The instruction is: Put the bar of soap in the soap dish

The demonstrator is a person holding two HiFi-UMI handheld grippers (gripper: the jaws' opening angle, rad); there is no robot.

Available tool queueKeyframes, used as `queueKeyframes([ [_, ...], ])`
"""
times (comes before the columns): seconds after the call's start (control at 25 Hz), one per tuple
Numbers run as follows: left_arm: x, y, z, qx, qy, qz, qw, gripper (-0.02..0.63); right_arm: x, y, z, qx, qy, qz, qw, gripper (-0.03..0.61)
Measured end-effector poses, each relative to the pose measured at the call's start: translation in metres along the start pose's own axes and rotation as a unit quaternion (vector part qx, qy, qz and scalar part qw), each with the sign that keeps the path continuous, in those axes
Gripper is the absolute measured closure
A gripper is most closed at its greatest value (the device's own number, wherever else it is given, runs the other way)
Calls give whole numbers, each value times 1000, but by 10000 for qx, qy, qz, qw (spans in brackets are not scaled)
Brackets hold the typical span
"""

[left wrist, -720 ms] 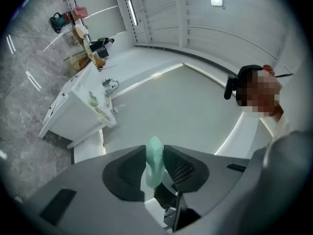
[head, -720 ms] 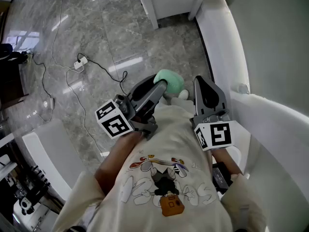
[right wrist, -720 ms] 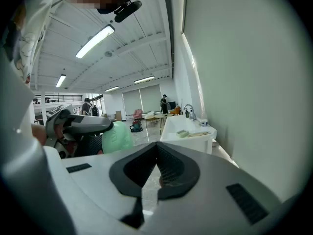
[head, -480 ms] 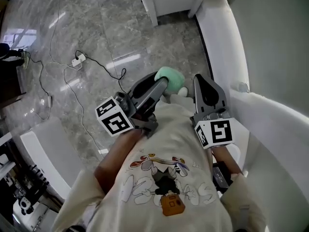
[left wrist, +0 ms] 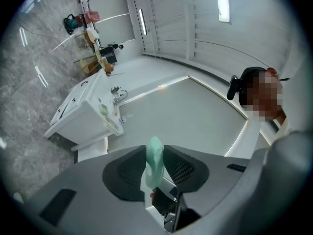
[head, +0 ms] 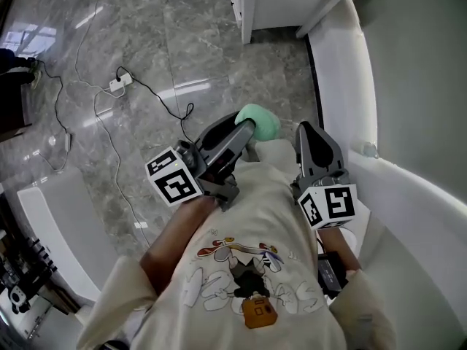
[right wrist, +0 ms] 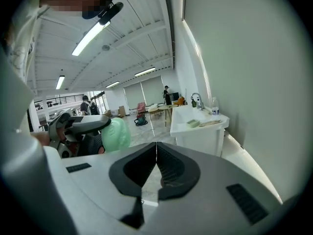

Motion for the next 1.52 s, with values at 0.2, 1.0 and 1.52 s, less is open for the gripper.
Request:
queueKeyframes([
  [0.2, -20, -14, 14, -74, -90, -137, 9998, 488, 13, 4, 17, -54, -12, 150, 9999, 571],
  [1.0, 96, -75, 55, 29, -175, -208, 9996, 488, 124, -53, -73, 250, -163, 69, 9995, 571],
  [1.52, 232, -99, 81, 114, -373, 11, 9992, 488, 189, -97, -191, 835, -189, 15, 9963, 571],
])
Point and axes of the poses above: the fingertips, and each gripper's own axes: x forward along the fingers, z to its left, y out of its underside, the point moved 9 cm from there along -x, backward along the fingers, and after that the axes turned 8 degrees about y, right-handed, at the moved point
